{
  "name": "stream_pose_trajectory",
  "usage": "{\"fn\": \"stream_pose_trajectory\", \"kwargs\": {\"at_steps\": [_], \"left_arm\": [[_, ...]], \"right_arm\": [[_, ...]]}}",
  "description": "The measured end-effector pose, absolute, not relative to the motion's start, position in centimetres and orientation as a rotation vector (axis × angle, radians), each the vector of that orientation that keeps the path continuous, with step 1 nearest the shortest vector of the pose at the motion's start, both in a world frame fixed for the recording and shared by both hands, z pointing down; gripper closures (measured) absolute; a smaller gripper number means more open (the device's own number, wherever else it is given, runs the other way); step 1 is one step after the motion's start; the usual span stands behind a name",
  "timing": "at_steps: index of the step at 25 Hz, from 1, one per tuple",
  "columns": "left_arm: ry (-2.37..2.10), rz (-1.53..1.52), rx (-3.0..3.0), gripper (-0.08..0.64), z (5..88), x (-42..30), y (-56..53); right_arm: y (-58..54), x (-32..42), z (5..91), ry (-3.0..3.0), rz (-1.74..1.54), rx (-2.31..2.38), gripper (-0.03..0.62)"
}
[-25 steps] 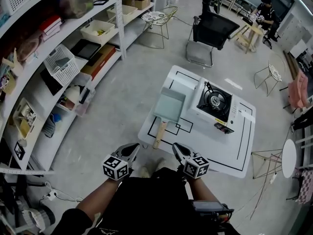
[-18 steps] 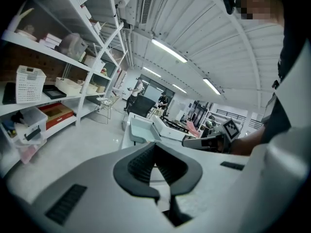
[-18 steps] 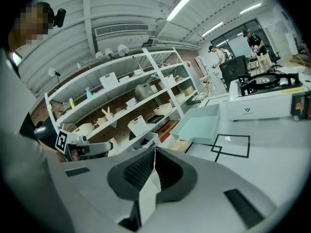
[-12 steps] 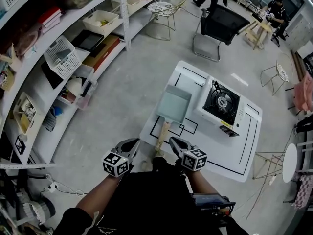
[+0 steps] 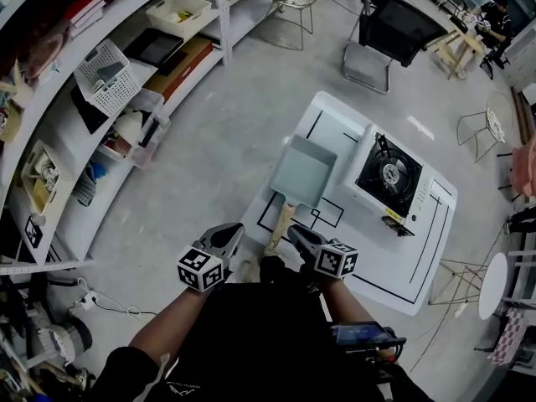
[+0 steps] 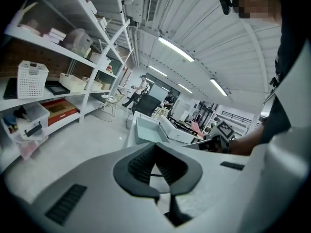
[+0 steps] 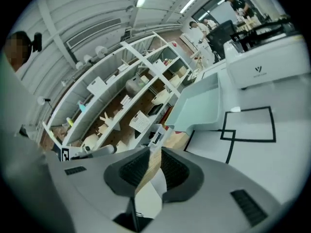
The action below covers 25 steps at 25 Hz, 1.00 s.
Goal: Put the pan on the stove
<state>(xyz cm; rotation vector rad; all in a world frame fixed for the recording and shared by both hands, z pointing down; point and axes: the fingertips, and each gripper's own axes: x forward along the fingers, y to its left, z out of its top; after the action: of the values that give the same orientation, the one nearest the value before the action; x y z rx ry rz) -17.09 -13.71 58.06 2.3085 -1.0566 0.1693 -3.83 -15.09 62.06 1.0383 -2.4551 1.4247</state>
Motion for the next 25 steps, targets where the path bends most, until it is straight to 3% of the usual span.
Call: {"fn": "stream_pose_trajectory", "kwargs": {"at_steps": [2, 7, 20, 25], "left_arm": [[-1.060, 0.166, 2.302, 0.551, 58.2, -17.0, -14.1], [-1.076, 0.177, 2.276, 0.551, 58.7, -17.3, -14.5], [-1.100, 0.218, 2.229, 0.551, 59.3, -18.3, -14.5], [-1.102, 0.219, 2.220, 0.551, 58.8, -19.4, -14.9]], "right_arm": [[-15.5, -4.1, 62.5, -2.424, 1.556, 1.027, 0.443], [-16.4, -5.2, 64.1, -2.313, 1.823, 1.001, 0.382], [-17.5, -7.5, 66.2, -2.216, 2.103, 0.899, 0.370], [-17.8, -8.0, 66.5, -2.205, 2.141, 0.904, 0.417]]}}
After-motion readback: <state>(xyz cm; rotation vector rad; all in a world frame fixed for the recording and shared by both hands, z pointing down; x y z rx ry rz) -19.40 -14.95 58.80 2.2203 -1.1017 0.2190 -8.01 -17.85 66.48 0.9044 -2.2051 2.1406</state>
